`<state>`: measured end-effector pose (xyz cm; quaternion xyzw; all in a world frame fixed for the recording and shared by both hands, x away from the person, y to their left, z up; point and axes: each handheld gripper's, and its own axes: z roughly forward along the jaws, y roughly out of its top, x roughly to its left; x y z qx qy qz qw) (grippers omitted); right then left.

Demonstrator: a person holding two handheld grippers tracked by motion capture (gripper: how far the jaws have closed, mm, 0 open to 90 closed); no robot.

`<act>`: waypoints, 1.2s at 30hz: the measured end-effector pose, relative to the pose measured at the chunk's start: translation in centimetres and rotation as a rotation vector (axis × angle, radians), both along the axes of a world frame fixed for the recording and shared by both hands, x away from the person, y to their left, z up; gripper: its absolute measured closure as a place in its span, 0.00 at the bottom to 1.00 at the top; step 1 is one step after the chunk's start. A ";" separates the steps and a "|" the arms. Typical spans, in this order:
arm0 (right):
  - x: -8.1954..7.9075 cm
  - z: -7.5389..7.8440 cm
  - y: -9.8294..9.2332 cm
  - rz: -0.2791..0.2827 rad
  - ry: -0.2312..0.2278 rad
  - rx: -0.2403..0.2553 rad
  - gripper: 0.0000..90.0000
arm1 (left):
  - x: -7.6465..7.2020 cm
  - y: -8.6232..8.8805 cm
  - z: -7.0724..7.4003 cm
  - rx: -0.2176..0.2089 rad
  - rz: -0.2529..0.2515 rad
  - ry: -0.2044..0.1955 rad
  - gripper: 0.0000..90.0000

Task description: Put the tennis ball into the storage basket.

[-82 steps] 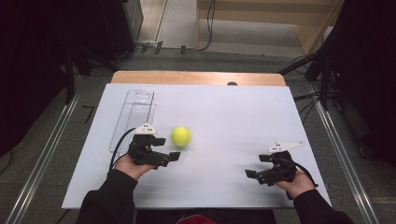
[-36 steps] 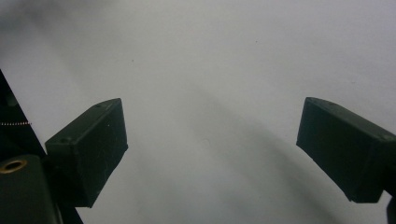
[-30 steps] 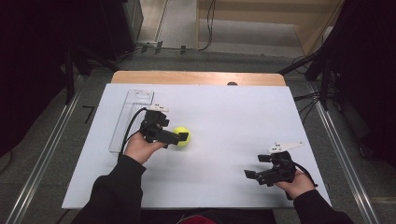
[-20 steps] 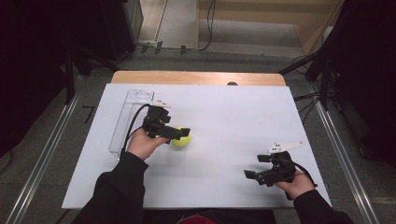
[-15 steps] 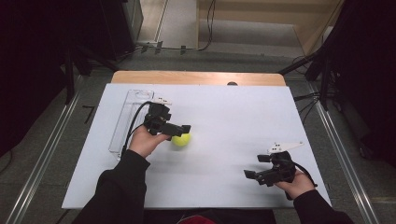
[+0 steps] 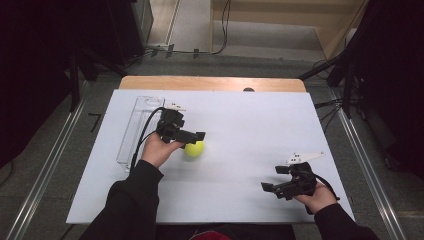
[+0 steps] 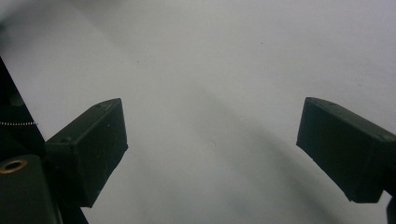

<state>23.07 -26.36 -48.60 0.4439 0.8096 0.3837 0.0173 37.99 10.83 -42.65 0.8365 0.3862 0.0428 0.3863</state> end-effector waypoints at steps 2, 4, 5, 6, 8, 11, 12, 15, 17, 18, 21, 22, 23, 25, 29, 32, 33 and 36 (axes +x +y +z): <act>0.0 0.0 0.0 -0.002 0.001 0.001 0.08 | -0.1 0.0 -0.1 0.005 0.005 -0.004 0.02; 0.0 0.0 0.0 -0.001 0.000 0.001 0.08 | 0.0 0.0 -0.3 0.004 0.009 -0.005 0.02; 0.0 0.0 0.0 0.000 0.000 0.001 0.08 | -0.1 0.0 -0.4 0.004 0.013 -0.004 0.02; 0.0 0.0 0.0 0.001 0.000 0.000 0.08 | -0.1 0.0 -0.6 0.003 0.013 -0.002 0.02; 0.0 0.0 0.0 0.002 -0.002 0.000 0.08 | -0.1 0.0 -0.8 0.010 0.016 0.002 0.02; 0.0 0.0 0.0 0.005 -0.005 0.001 0.08 | -0.2 0.1 -0.9 0.003 0.021 -0.002 0.02; 0.0 0.0 0.0 0.006 -0.006 0.001 0.08 | -0.2 0.1 -1.0 -0.002 0.025 0.000 0.02; 0.0 0.0 0.1 0.006 -0.007 -0.001 0.08 | -0.3 0.1 -1.3 0.000 0.023 0.003 0.02; -0.1 0.0 0.1 0.008 -0.006 -0.002 0.08 | -0.3 0.1 -1.4 0.000 0.025 -0.001 0.02; -0.1 0.0 0.1 0.009 -0.006 -0.002 0.08 | -0.4 0.1 -1.5 -0.003 0.025 -0.009 0.02; -0.1 0.0 0.1 0.006 0.001 -0.007 0.08 | -0.5 0.0 -1.6 -0.004 0.024 -0.014 0.02; -0.1 0.0 0.1 0.008 0.001 -0.009 0.08 | -0.5 0.0 -1.7 -0.002 0.025 -0.013 0.02; -0.1 0.0 0.1 0.008 0.000 -0.008 0.08 | -0.5 0.0 -1.8 -0.003 0.025 -0.011 0.02; -0.1 0.0 0.1 0.011 -0.002 -0.004 0.08 | -0.6 -0.1 -1.9 0.005 0.028 -0.006 0.02; -0.1 0.0 0.1 0.012 -0.002 -0.003 0.07 | -0.6 -0.1 -2.3 0.013 0.030 0.008 0.02; -0.1 0.0 0.1 0.011 -0.002 -0.003 0.08 | -0.6 -0.1 -2.5 0.022 0.031 0.010 0.02; -0.1 0.0 0.1 0.012 -0.002 -0.004 0.08 | -0.7 -0.1 -2.6 0.018 0.036 0.012 0.02; -0.1 0.1 0.1 0.011 -0.002 -0.004 0.08 | -0.7 -0.1 -3.0 0.022 0.039 0.022 0.02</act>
